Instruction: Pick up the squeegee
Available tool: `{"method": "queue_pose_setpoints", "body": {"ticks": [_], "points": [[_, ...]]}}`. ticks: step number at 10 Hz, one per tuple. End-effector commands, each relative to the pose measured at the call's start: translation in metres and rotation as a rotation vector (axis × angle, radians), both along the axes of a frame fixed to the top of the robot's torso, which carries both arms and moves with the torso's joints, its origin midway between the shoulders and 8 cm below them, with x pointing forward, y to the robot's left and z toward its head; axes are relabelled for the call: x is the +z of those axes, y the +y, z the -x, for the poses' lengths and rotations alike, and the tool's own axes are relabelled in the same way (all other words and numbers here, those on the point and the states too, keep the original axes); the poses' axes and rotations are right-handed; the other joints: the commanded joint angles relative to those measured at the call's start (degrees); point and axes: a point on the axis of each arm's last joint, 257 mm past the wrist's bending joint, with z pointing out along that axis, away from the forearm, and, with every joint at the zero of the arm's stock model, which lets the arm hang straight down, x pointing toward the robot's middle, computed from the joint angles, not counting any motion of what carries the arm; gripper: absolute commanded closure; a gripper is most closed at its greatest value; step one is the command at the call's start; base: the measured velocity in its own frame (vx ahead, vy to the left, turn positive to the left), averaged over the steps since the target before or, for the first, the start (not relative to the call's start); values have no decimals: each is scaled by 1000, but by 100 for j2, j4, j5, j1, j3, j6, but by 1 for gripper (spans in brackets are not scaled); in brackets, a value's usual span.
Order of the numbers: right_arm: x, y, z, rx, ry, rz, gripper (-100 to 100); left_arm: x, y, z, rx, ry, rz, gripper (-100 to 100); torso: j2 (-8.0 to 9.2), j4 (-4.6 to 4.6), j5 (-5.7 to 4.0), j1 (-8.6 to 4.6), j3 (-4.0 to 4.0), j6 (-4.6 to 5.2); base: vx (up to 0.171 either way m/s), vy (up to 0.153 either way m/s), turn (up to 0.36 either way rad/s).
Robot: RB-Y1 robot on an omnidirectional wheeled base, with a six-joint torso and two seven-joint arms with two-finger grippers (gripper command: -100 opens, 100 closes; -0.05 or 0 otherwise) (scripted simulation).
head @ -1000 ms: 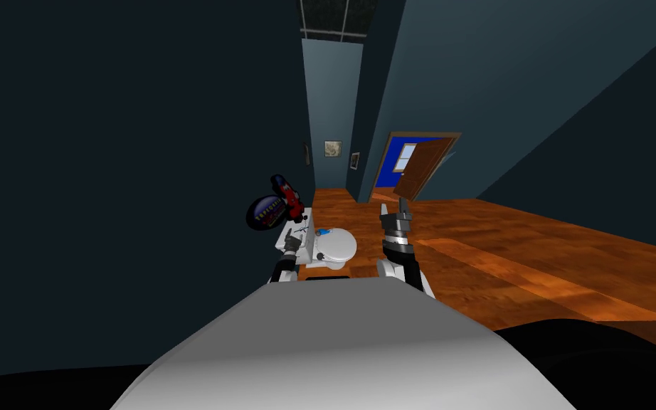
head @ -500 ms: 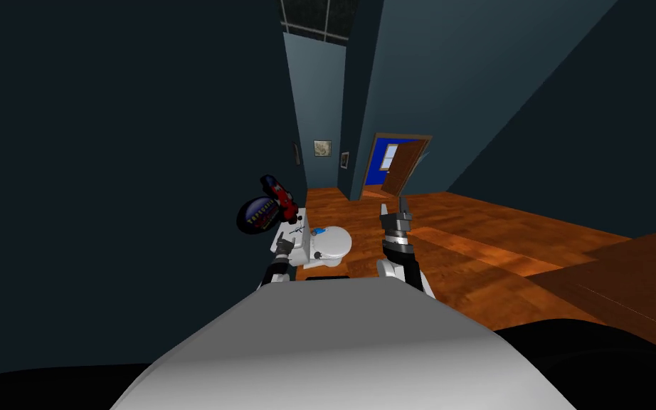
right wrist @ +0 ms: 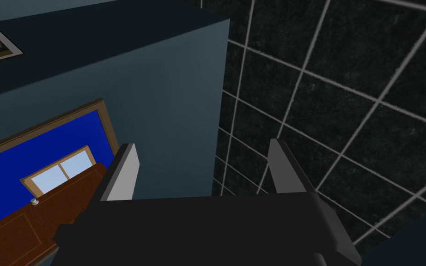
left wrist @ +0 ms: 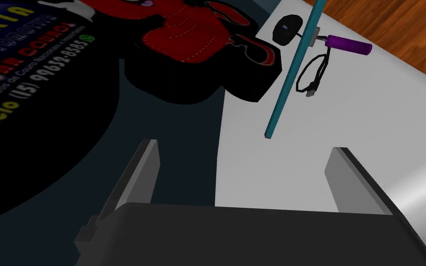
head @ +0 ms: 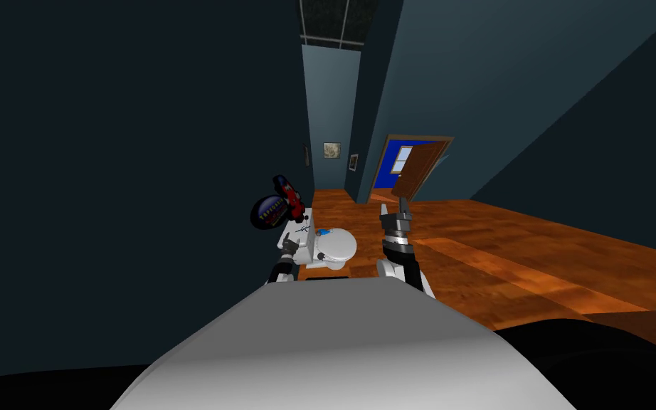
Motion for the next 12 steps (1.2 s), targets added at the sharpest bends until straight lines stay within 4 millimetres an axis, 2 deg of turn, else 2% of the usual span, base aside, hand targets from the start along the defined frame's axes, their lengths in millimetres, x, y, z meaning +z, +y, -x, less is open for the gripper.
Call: {"method": "queue_pose_setpoints", "body": {"ticks": [1, 4, 5, 6, 7, 8, 10, 11, 12], "points": [[0, 0, 0, 0, 0, 0, 0, 6, -28, -6, -20, -15, 33, -100, 0, 0, 0, 0, 0, 0, 78, -62, 214], [0, 0, 0, 0, 0, 0, 0, 13, -57, -12, -19, -33, 96, -100, 13, 3, 1, 10, 7, 2, 39, -35, 68], [0, 0, 0, 0, 0, 0, 0, 15, -62, -13, -17, -36, 109, -100, 18, 4, 3, 17, 10, 2, 15, -7, 31], [0, 0, 0, 0, 0, 0, 0, 13, -58, -13, -18, -34, 100, -100, 22, 5, 4, 22, 12, 2, 7, -3, 3], [0, 0, 0, 0, 0, 0, 0, 14, -59, -14, -18, -34, 101, 0, 26, 5, 5, 27, 15, 2, 0, 0, 0], [0, 0, 0, 0, 0, 0, 0, 26, -57, -15, -18, -60, 97, -100, 29, 6, 5, 29, 16, 2, -12, -1, 23], [0, 0, 0, 0, 0, 0, 0, 35, -56, -16, -18, -76, 95, -100, 37, 8, 5, 29, 21, 2, -17, -3, 12], [0, 0, 0, 0, 0, 0, 0, 48, -54, -18, -18, -101, 91, -100, 38, 8, 5, 28, 22, 2, -23, -4, 23], [0, 0, 0, 0, 0, 0, 0, 53, -54, -18, -18, -110, 90, -100, 39, 8, 5, 29, 22, 2, -22, -4, 16]]}}
